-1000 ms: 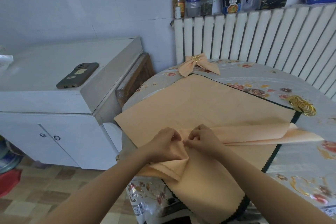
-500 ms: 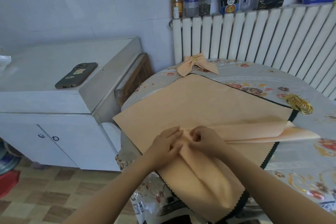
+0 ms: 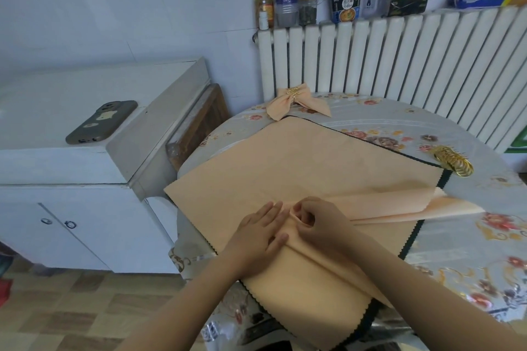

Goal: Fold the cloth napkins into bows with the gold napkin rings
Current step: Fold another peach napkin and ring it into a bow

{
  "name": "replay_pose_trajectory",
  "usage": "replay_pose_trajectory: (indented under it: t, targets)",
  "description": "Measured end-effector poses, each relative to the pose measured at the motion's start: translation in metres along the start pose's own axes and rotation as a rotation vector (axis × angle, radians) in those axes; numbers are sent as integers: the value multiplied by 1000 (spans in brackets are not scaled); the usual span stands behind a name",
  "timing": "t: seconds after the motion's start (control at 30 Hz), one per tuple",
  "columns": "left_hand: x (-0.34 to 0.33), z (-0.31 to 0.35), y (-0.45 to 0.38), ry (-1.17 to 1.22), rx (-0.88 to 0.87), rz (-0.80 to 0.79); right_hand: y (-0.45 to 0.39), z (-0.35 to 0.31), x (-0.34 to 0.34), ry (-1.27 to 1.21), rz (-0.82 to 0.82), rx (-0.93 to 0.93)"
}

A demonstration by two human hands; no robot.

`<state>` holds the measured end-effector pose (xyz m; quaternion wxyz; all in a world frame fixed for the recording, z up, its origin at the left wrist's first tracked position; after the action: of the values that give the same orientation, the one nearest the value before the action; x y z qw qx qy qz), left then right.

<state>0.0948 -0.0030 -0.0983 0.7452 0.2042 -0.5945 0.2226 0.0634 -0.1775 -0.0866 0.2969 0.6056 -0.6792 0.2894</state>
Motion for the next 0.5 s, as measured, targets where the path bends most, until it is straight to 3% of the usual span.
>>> replay_pose_trajectory:
  t: [0.1, 0.2, 0.5]
  targets:
    - [3, 2, -1, 3, 10, -16, 9, -4, -2, 85, 46, 47]
    - [4, 4, -2, 6, 14, -29, 21, 4, -4, 359, 289, 0]
    - [-2, 2, -16, 66, -12, 152, 28, 13, 4, 216, 254, -23]
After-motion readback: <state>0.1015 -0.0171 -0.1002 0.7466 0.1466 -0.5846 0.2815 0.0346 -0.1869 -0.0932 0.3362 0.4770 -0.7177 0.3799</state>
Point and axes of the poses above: each hand's wrist, its own y-axis away from the middle knuckle, its own x-axis out of the back of the hand, z = x × y, the point moved 2 cm from there along -y, towards the middle knuckle, and after that the axes turned 9 degrees about -x, right-handed, at the moved point
